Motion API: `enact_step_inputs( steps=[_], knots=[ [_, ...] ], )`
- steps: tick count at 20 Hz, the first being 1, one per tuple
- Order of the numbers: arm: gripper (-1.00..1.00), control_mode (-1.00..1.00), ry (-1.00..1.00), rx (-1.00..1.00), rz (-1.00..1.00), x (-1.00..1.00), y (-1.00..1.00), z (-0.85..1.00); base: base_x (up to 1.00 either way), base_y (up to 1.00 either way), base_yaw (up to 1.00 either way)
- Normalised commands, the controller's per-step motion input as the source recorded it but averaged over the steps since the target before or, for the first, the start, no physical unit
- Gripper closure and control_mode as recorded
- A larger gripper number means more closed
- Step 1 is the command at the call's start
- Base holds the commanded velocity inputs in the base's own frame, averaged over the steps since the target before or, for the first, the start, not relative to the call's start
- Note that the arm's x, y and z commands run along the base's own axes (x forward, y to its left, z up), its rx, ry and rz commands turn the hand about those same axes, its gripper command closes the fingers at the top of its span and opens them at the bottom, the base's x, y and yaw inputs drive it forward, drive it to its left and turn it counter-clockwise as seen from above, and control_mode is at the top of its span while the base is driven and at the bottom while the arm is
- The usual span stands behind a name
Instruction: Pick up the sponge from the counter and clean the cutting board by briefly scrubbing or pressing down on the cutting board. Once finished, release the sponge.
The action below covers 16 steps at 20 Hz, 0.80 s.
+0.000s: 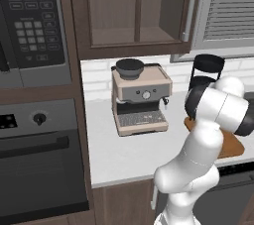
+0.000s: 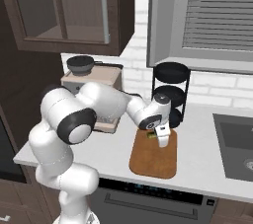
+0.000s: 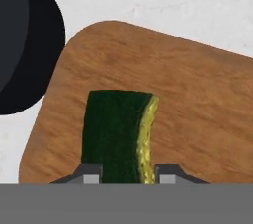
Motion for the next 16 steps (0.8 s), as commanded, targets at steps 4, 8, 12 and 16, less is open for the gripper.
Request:
enact_step_inputs(
  steps=[4, 8, 12, 16],
  knots=[
    [1.0, -1.0, -0.09, 0.01, 0.0, -0.33, 0.0, 0.0, 0.0, 0.0, 0.0],
    [1.0, -1.0, 0.0, 0.0, 0.0, -0.88, -0.01, -0.07, 0.0, 0.0, 0.0],
    [1.0, -1.0, 0.0, -0.06, 0.0, -0.96, 0.0, -0.17, 0.0, 0.0, 0.0],
    [1.0, -1.0, 0.0, -0.09, 0.0, -0.94, 0.0, -0.18, 0.0, 0.0, 0.0]
  ],
)
